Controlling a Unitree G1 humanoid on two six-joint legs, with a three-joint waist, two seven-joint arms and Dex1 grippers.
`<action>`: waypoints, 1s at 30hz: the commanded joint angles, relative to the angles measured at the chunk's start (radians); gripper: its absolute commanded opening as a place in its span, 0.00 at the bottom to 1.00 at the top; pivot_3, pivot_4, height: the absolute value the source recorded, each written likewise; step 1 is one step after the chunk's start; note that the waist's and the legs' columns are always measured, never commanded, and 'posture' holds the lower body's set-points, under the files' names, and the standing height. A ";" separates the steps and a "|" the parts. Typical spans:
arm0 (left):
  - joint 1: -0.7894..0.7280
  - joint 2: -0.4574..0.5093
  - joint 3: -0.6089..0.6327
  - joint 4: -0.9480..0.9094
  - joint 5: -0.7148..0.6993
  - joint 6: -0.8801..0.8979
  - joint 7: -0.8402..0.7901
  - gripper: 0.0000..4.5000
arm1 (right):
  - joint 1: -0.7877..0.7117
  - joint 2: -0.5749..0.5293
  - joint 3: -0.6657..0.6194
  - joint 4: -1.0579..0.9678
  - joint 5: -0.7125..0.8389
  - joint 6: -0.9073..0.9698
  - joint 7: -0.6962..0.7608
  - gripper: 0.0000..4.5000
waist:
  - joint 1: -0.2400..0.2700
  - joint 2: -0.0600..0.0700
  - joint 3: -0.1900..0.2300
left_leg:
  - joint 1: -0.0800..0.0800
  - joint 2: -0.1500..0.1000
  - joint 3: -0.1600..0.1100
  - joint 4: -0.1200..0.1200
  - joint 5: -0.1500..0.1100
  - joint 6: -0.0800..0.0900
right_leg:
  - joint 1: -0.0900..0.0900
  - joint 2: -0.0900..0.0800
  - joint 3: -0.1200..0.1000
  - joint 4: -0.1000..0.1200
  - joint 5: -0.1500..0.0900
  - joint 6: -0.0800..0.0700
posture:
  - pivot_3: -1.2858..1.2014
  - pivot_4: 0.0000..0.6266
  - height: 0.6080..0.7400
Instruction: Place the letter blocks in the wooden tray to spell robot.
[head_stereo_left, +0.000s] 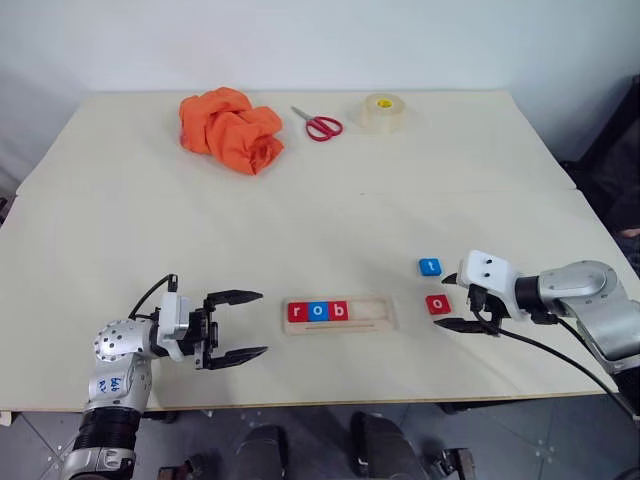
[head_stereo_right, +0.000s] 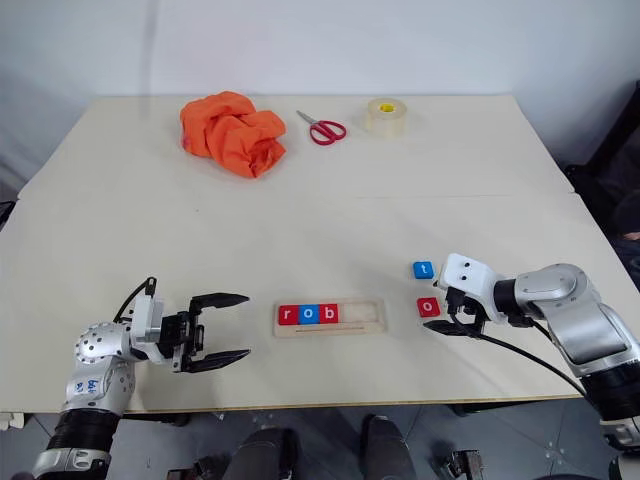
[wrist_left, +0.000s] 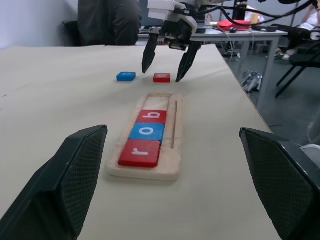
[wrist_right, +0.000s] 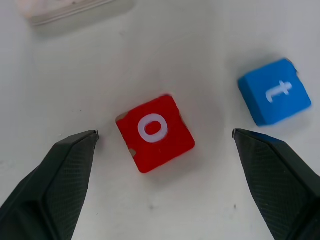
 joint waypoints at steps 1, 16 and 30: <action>0.021 0.005 0.013 -0.053 -0.011 -0.012 0.021 1.00 | -0.030 0.029 0.021 0.066 -0.038 -0.056 0.025 0.81 | -0.001 0.000 0.000 | 0.000 0.000 0.000 0.000 0.000 0.000 | 0.000 0.000 0.000 0.000 0.000 0.000 | 0.52 0.24 1.00; 0.015 0.019 0.016 -0.040 -0.017 -0.013 0.016 1.00 | -0.135 0.061 -0.027 -0.181 0.060 0.178 0.041 0.32 | -0.005 0.001 0.001 | 0.001 0.001 0.001 0.000 0.002 -0.001 | -0.001 0.000 0.001 0.001 0.003 -0.001 | 0.52 0.24 1.00; -0.011 0.043 0.027 -0.008 -0.015 -0.025 -0.016 1.00 | -0.300 0.224 0.236 -0.286 -0.003 0.360 0.001 0.32 | -0.003 0.001 0.001 | -0.001 -0.001 0.001 0.000 0.001 0.000 | -0.002 -0.002 0.000 0.000 0.003 -0.002 | 0.52 0.24 1.00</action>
